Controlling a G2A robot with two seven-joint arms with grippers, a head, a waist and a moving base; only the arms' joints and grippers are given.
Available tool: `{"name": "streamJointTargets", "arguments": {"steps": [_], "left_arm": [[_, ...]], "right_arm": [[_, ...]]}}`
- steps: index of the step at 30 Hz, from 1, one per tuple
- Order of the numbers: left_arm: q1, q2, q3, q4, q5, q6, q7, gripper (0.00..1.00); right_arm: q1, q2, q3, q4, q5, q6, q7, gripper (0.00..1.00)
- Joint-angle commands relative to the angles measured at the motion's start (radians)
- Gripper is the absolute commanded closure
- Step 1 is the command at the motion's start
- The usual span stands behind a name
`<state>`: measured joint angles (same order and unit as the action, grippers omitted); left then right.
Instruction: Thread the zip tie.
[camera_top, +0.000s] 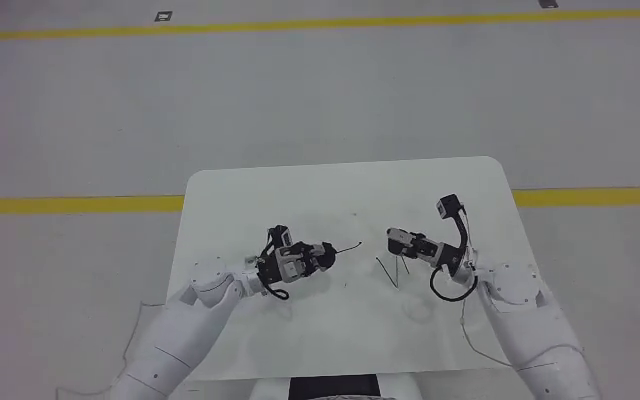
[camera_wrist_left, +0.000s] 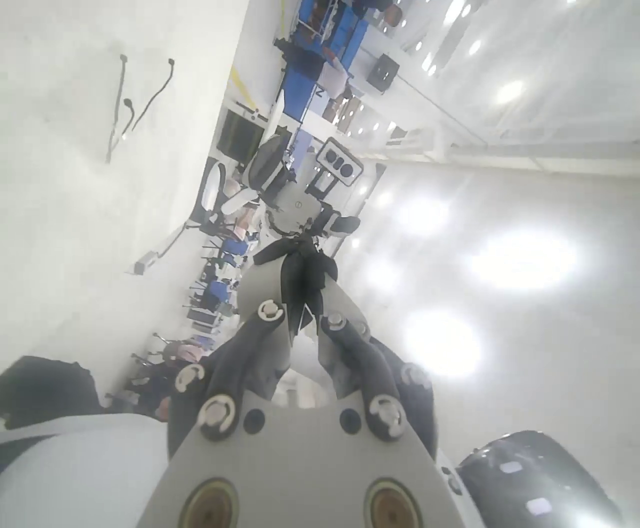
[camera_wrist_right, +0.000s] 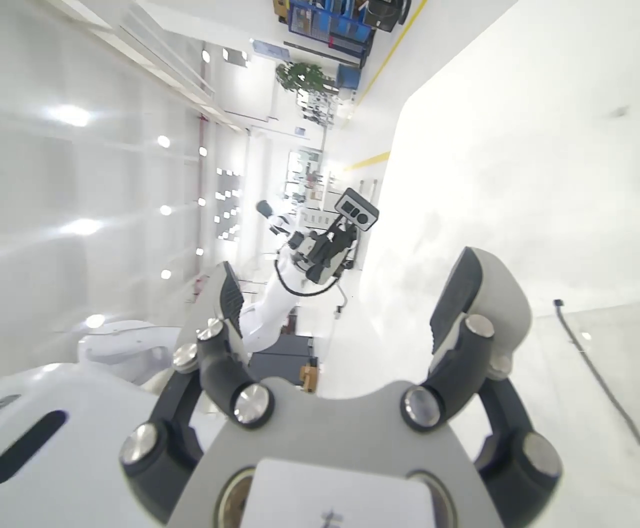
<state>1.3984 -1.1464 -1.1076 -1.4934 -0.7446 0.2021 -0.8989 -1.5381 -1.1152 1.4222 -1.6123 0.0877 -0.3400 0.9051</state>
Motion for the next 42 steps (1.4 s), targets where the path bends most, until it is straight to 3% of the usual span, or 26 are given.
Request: {"name": "streamJointTargets", "arguments": {"steps": [1,6,10,17,20,25,29,36,42], "left_arm": [[-0.004,0.003,-0.007,0.005,-0.031,0.056,-0.020,1.00],[-0.019,0.013,-0.021,0.013,-0.059,0.138,-0.042,1.00],[-0.030,0.023,0.014,0.041,-0.101,0.138,-0.051,1.00],[-0.030,0.023,0.014,0.041,-0.101,0.138,-0.051,1.00],[-0.027,0.021,0.028,0.055,-0.153,0.138,-0.038,1.00],[-0.064,0.036,0.090,0.109,-0.250,0.138,-0.053,1.00],[-0.103,0.062,0.163,0.140,-0.329,0.138,-0.080,1.00],[-0.169,0.113,0.284,0.155,-0.459,0.138,-0.090,1.00],[-0.173,0.115,0.289,0.155,-0.463,0.138,-0.090,1.00]], "right_arm": [[-0.006,0.003,-0.001,-0.030,-0.082,0.000,-0.013,0.00],[-0.011,0.014,-0.007,-0.102,-0.216,0.000,-0.040,0.00],[-0.003,0.033,-0.043,-0.169,-0.366,0.000,-0.047,0.00],[-0.003,0.033,-0.043,-0.169,-0.366,0.000,-0.047,0.00],[-0.002,0.033,-0.045,-0.174,-0.373,0.000,-0.054,0.00],[0.009,0.047,-0.073,-0.209,-0.473,0.000,-0.064,0.00],[0.027,0.071,-0.112,-0.245,-0.509,0.000,-0.082,0.00],[0.066,0.117,-0.197,-0.276,-0.541,0.000,-0.123,0.00],[0.066,0.117,-0.197,-0.276,-0.541,0.000,-0.123,0.00]]}}
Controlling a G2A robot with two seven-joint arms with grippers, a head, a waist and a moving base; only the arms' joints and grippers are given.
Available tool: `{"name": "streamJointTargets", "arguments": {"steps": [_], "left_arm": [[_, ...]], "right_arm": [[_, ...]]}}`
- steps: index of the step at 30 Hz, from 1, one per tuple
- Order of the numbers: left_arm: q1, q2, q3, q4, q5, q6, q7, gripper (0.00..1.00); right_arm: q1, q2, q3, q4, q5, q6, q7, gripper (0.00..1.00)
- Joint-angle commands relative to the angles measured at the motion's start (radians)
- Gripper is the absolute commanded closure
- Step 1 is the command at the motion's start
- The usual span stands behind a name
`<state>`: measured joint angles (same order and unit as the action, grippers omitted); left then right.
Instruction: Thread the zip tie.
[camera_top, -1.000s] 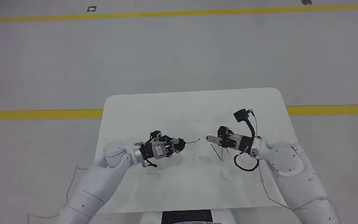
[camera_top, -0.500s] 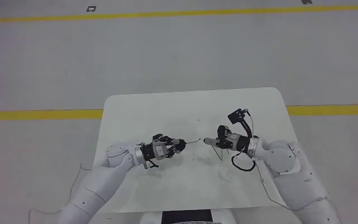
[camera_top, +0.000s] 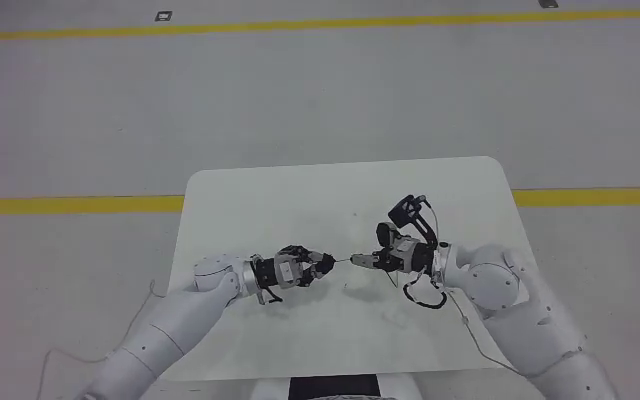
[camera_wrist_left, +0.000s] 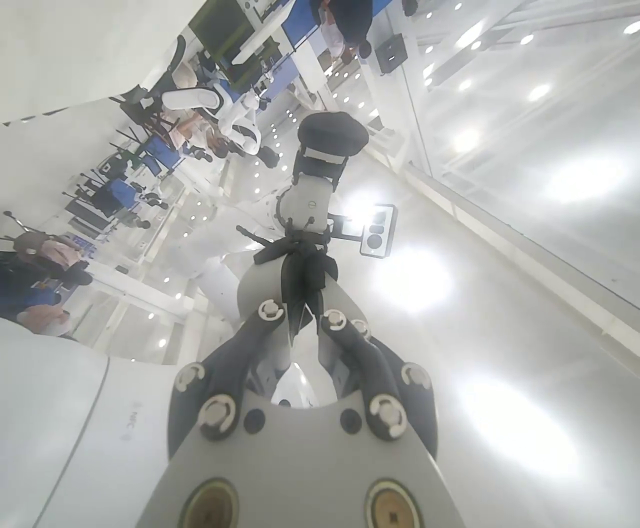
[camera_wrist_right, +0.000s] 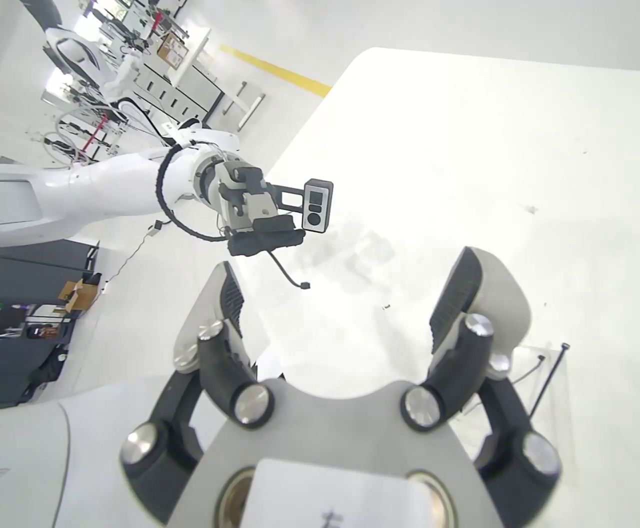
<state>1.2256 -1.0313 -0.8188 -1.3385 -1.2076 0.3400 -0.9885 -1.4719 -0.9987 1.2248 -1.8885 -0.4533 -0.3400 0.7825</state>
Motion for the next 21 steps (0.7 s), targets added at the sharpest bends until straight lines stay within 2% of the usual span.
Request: {"name": "streamJointTargets", "arguments": {"steps": [1,5,9,15,21], "left_arm": [[0.000,0.000,0.000,0.000,0.000,0.000,0.000,1.00],[0.007,-0.002,0.003,-0.003,-0.013,0.000,0.024,1.00],[0.003,-0.001,0.025,0.010,-0.054,0.000,0.037,1.00],[-0.014,0.008,0.056,0.028,-0.096,0.000,0.039,1.00],[-0.022,0.020,0.059,0.029,-0.116,0.000,0.039,1.00]], "right_arm": [[0.000,0.000,0.000,0.000,0.000,0.000,0.000,0.00],[0.007,0.002,-0.006,-0.001,-0.033,0.000,0.001,0.00],[0.025,0.010,-0.017,0.007,-0.003,0.000,0.023,0.00],[0.056,0.022,-0.023,0.043,0.133,0.000,0.058,0.00],[0.071,0.033,-0.018,0.097,0.229,0.000,0.096,0.00]]}}
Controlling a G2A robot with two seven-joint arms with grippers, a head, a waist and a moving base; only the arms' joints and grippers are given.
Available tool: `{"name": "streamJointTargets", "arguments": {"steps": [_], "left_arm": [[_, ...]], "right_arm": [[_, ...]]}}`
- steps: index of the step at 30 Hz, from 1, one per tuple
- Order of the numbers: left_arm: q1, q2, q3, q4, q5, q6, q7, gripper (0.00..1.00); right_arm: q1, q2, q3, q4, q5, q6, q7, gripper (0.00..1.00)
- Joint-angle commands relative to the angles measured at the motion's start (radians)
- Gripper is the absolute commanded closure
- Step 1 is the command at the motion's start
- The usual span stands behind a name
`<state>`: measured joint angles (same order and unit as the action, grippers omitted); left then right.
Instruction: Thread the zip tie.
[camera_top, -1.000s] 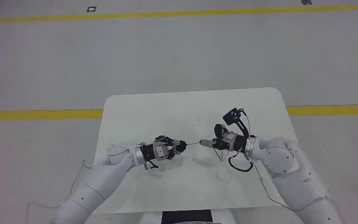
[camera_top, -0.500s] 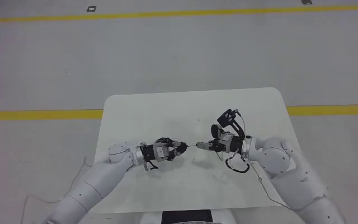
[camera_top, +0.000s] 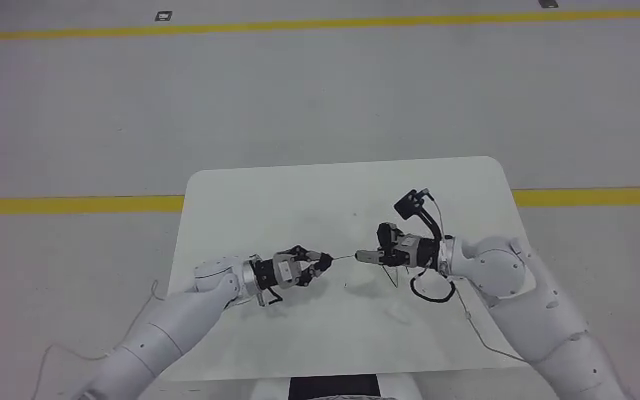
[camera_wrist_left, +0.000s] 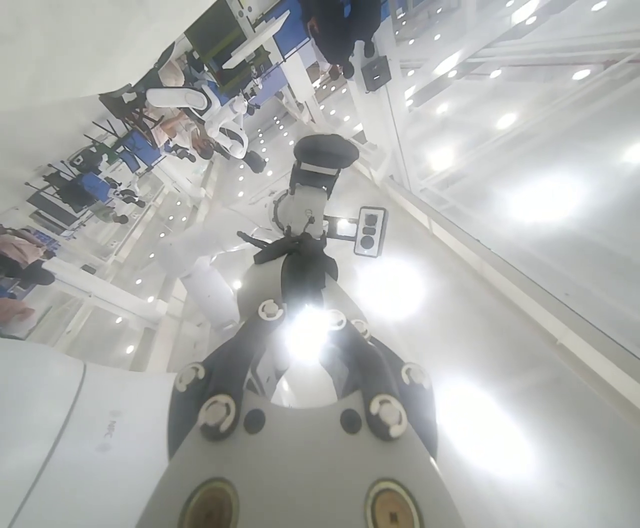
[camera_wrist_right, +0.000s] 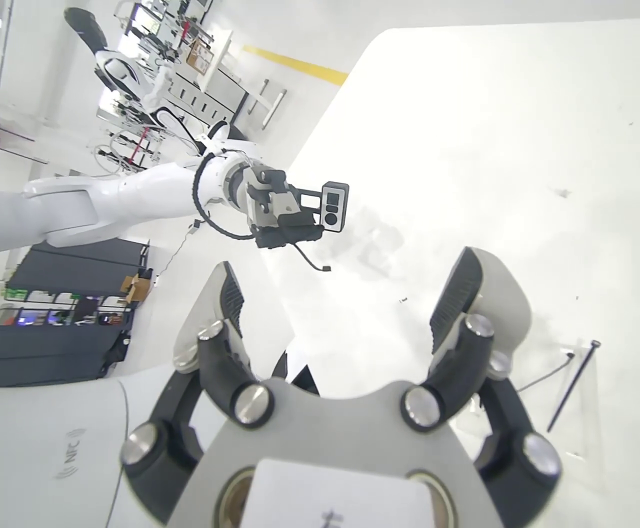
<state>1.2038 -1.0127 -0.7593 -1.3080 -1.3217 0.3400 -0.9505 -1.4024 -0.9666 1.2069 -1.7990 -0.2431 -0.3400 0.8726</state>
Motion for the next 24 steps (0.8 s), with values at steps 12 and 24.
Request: {"name": "streamJointTargets", "arguments": {"steps": [12,24], "left_arm": [[-0.002,0.013,0.008,-0.011,-0.015,0.000,0.010,1.00],[-0.006,0.017,0.022,-0.005,-0.037,0.000,0.006,1.00]], "right_arm": [[0.025,0.012,-0.031,0.049,0.107,0.000,0.031,0.67],[0.039,0.030,-0.082,0.004,-0.024,0.000,-0.057,0.66]]}}
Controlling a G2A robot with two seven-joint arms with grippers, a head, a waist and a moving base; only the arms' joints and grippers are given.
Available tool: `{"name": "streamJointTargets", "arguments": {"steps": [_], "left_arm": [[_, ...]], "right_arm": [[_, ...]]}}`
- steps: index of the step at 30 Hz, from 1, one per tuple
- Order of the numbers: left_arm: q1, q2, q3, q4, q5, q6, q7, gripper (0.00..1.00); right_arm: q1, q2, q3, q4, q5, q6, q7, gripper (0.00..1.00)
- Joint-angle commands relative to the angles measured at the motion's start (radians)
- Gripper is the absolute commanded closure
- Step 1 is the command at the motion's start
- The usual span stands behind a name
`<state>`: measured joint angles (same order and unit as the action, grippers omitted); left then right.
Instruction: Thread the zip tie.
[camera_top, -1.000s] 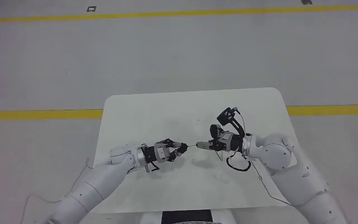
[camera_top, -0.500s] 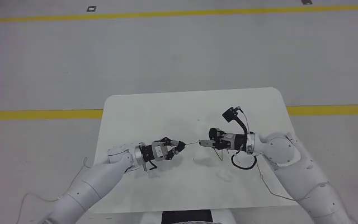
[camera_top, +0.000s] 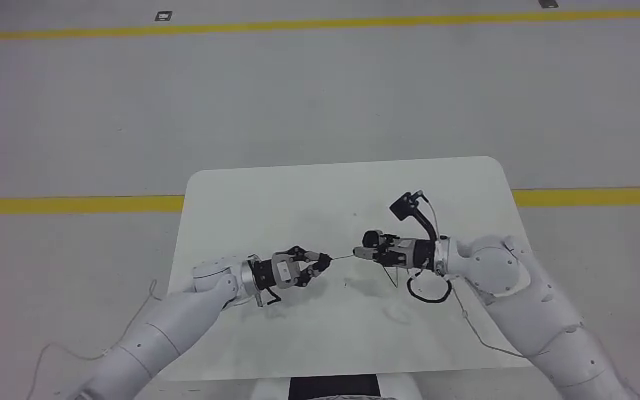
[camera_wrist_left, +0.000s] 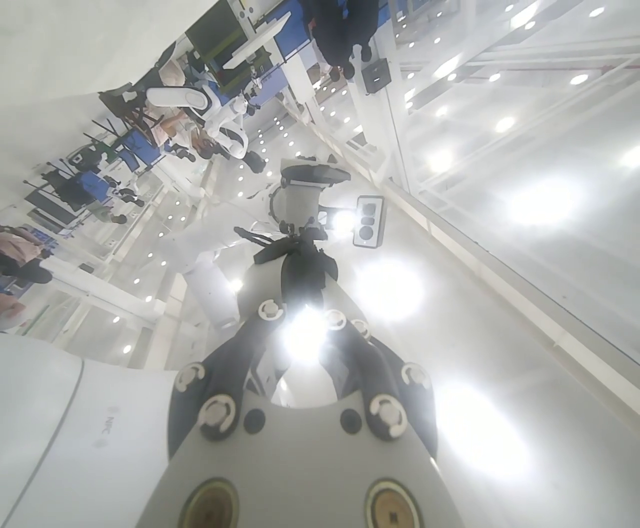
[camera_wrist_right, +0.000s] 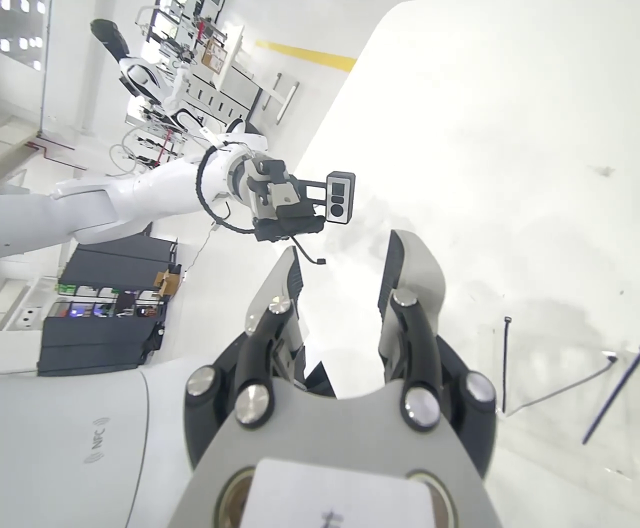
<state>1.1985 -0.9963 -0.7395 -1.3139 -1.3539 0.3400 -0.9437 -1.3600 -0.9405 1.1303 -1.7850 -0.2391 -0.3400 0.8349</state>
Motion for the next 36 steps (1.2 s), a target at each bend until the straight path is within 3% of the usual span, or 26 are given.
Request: {"name": "streamJointTargets", "arguments": {"steps": [1,9,24,36], "left_arm": [[-0.001,0.001,0.005,0.001,-0.008,0.000,0.000,1.00],[-0.017,0.006,0.029,0.000,-0.023,0.000,0.011,1.00],[-0.034,0.012,0.052,0.006,-0.054,0.000,-0.005,1.00],[-0.062,0.016,0.091,0.032,-0.106,0.000,-0.029,1.00]], "right_arm": [[-0.005,0.007,-0.008,-0.018,-0.048,0.000,-0.038,0.67],[-0.030,0.037,-0.029,-0.047,-0.082,0.000,-0.159,0.70],[0.034,0.065,-0.071,0.011,0.135,0.000,-0.079,0.74],[0.052,0.075,-0.095,0.013,0.141,0.000,-0.061,0.76]]}}
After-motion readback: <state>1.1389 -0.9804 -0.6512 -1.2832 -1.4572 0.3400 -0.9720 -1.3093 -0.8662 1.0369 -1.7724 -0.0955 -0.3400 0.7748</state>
